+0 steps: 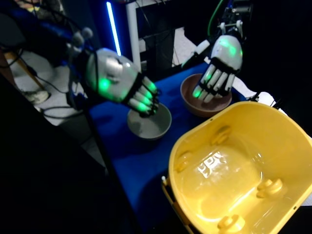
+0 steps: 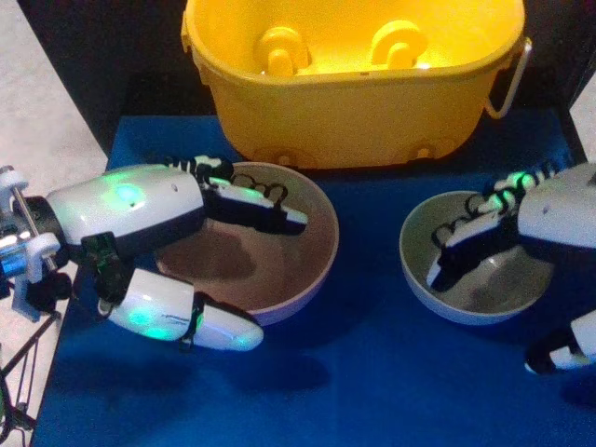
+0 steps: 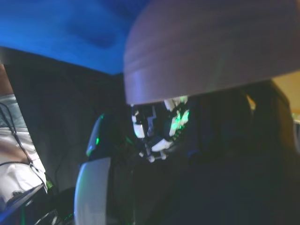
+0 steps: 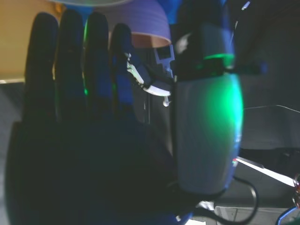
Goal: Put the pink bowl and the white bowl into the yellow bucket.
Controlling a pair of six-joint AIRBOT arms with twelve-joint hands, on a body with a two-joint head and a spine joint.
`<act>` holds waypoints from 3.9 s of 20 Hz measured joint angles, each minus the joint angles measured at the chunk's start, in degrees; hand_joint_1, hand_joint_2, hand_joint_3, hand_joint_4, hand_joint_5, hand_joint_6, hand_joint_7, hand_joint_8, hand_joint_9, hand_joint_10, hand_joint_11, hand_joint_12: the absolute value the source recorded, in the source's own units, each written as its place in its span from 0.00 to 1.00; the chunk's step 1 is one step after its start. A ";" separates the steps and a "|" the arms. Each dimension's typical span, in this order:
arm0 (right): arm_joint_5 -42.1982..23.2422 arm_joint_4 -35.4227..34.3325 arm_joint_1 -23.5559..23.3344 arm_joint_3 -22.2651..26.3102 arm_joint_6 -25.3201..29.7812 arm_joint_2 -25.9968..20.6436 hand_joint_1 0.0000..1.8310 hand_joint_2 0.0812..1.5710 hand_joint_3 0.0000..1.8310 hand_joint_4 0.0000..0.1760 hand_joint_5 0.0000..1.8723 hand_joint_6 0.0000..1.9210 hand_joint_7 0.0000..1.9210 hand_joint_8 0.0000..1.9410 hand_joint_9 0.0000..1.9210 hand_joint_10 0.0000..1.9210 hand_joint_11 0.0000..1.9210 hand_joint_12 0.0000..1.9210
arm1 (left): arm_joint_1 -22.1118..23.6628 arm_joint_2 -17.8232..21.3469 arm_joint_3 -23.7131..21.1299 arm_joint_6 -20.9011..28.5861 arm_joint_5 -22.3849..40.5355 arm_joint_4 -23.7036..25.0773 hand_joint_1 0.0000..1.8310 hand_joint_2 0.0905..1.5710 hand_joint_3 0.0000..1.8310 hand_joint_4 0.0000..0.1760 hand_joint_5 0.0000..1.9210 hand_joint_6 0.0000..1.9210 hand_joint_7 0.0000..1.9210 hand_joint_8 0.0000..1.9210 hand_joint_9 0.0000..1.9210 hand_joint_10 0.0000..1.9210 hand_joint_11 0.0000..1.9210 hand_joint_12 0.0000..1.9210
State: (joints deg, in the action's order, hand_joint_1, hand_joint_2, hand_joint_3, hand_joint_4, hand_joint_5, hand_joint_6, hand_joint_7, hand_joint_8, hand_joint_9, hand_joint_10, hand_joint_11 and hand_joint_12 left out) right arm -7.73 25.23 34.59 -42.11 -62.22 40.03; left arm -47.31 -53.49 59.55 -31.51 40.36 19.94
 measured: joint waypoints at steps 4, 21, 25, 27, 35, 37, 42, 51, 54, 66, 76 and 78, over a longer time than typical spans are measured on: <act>-0.28 -0.81 0.44 -0.72 0.00 0.22 0.42 0.52 0.00 0.00 0.29 0.17 0.34 0.01 0.18 0.34 0.03 0.78 | -1.07 -0.68 0.48 0.02 0.44 -0.81 0.36 0.60 0.00 0.00 0.26 0.00 0.28 0.00 0.21 0.16 0.00 0.81; -0.68 -1.70 4.28 -4.85 0.00 7.93 0.59 0.63 0.00 0.00 0.29 0.16 0.33 0.01 0.10 0.53 0.08 0.84 | -8.09 -4.46 3.26 -0.83 7.10 -8.00 0.63 0.60 0.00 0.00 0.35 0.01 0.32 0.00 0.15 0.48 0.06 0.89; -1.20 -2.60 5.01 -6.62 0.02 9.84 0.61 0.84 0.00 0.00 0.37 0.75 0.20 0.85 0.12 0.74 0.16 0.86 | -8.02 -5.64 4.35 -1.03 6.64 -8.33 0.80 0.68 0.01 0.00 0.43 0.03 0.37 0.02 0.19 0.63 0.18 0.84; -1.95 -2.78 5.01 -7.04 0.00 10.40 0.72 0.82 0.00 0.00 0.38 0.70 0.28 0.86 0.29 0.87 0.23 0.83 | -7.98 -6.19 5.03 -0.83 7.19 -8.63 0.72 0.80 0.00 0.00 0.40 0.64 0.27 0.78 0.34 0.87 0.27 0.88; -2.64 -3.17 5.01 -7.15 -0.02 10.45 0.80 0.80 0.00 0.00 0.30 0.81 0.35 0.75 0.30 0.78 0.26 0.92 | -7.98 -6.40 5.31 -0.85 8.13 -9.07 0.68 0.72 0.00 0.00 0.48 0.45 0.46 0.73 0.40 0.79 0.32 0.93; -2.71 -3.30 5.01 -6.91 -0.02 10.27 0.80 0.80 0.00 0.00 0.29 0.82 0.36 0.74 0.31 0.77 0.27 0.92 | -7.98 -6.38 4.94 -1.07 8.24 -9.31 0.68 0.73 0.00 0.00 0.46 0.49 0.45 0.75 0.39 0.81 0.33 0.94; -3.39 -3.61 5.01 -6.12 -0.02 9.22 0.80 0.80 0.00 0.00 0.30 0.83 0.34 0.76 0.32 0.80 0.27 0.89 | -7.98 -5.92 4.24 -1.25 8.83 -9.22 0.74 0.74 0.00 0.00 0.44 0.47 0.43 0.72 0.40 0.81 0.33 0.91; -4.39 -4.07 7.56 -6.78 -0.22 10.38 0.59 0.59 0.00 0.00 0.16 0.09 0.11 0.12 0.00 0.39 0.00 0.80 | -7.98 -5.92 4.24 -1.18 9.14 -9.09 0.74 0.74 0.00 0.00 0.45 0.47 0.42 0.73 0.40 0.80 0.27 0.83; -5.42 -4.15 8.79 -8.90 -0.42 12.63 0.61 0.77 0.01 0.00 0.36 0.62 0.12 0.53 0.08 0.67 0.13 0.85 | -7.98 -5.92 4.20 -1.16 9.16 -9.09 0.74 0.76 0.00 0.00 0.41 0.54 0.39 0.77 0.36 0.80 0.24 0.80; -7.61 -4.63 9.27 -10.01 -0.44 14.29 0.80 0.77 0.00 0.00 0.46 0.64 0.37 0.77 0.33 0.78 0.21 0.89 | -8.35 -5.92 4.20 -0.63 10.10 -9.27 0.74 0.74 0.00 0.00 0.44 0.49 0.43 0.73 0.41 0.76 0.21 0.78; -6.23 -4.00 4.22 -2.95 -0.44 4.79 0.80 0.80 0.00 0.00 0.33 0.82 0.33 0.77 0.31 0.80 0.21 0.91 | -8.41 -0.55 0.48 0.00 12.13 -9.20 0.73 0.77 0.00 0.00 0.43 0.51 0.37 0.80 0.35 0.87 0.23 0.85; -6.64 -3.98 2.64 -1.81 -0.44 3.48 0.80 0.81 0.00 0.00 0.31 0.83 0.32 0.81 0.29 0.80 0.24 0.91 | -7.98 0.92 -0.39 0.00 12.68 -8.79 0.73 0.79 0.00 0.00 0.38 0.57 0.34 0.84 0.32 0.88 0.25 0.88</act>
State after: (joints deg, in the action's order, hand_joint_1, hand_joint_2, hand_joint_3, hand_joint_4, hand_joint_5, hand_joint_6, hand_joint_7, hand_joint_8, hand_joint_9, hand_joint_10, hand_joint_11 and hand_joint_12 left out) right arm -14.37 21.26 37.23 -43.92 -62.65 43.51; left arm -55.29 -52.58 59.16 -31.51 53.04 11.16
